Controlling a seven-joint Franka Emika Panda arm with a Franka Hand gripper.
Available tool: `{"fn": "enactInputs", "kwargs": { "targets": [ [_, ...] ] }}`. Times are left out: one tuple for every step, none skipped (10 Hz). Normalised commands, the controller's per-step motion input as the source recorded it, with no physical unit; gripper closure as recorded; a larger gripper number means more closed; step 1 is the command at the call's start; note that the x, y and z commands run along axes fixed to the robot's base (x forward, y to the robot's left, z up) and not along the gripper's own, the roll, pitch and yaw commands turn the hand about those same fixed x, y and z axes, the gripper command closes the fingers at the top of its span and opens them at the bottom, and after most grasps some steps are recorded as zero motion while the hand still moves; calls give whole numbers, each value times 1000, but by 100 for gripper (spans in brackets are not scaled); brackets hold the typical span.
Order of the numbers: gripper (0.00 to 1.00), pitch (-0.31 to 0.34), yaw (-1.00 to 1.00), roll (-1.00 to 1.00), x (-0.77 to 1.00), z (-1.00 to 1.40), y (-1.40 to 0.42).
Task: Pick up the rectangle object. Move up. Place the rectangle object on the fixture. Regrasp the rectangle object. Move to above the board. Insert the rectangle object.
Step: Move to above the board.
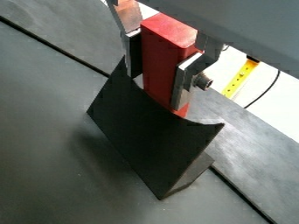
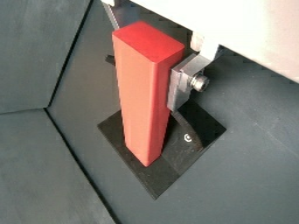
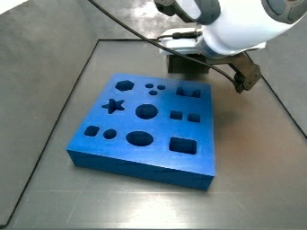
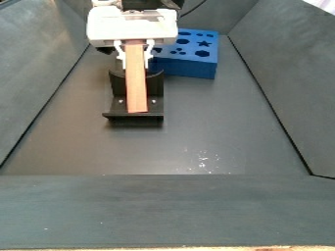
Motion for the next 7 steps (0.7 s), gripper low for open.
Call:
{"fn": "enactInputs", "kwargs": {
  "targets": [
    [100,225,172,65,-48,1000,-283],
    [100,222,171,61,-47,1000,-282],
    [100,203,177,56,-42,1000,-273],
    [100,168,195,20,-30,1000,-253],
    [100,141,201,6,-26,1000,-249],
    [100,95,199,8,-18,1000,-240],
    [100,65,188,4,-13,1000,-231]
  ]
}}
